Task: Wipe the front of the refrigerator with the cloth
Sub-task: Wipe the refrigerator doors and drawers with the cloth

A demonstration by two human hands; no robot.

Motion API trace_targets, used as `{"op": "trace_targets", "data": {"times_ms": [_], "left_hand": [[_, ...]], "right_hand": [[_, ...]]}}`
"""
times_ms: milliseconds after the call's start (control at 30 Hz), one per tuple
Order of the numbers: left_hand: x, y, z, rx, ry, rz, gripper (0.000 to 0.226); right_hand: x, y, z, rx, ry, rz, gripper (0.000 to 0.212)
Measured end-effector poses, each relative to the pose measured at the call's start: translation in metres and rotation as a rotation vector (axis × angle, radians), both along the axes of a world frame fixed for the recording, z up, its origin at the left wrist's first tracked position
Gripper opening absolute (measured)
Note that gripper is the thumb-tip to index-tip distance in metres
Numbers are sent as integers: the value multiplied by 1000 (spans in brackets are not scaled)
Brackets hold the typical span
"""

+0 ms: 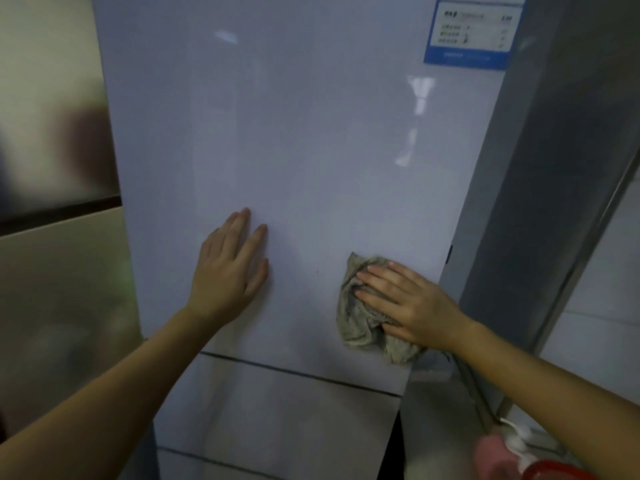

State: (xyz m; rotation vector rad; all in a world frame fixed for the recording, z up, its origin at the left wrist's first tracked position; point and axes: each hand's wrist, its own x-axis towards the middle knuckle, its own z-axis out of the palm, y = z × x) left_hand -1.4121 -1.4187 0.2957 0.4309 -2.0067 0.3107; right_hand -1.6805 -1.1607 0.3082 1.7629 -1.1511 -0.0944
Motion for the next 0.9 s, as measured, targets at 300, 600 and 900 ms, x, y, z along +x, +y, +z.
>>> {"op": "trace_targets", "data": {"times_ms": [300, 600, 900], "left_hand": [[17, -30, 100, -16, 78, 6, 56], [38, -71, 181, -107, 161, -10, 56], [41, -112, 177, -106, 154, -18, 59]], "right_hand": [[21, -31, 145, -277, -126, 20, 63], [65, -81, 294, -606, -182, 77, 48], [83, -104, 285, -539, -278, 28, 59]]}}
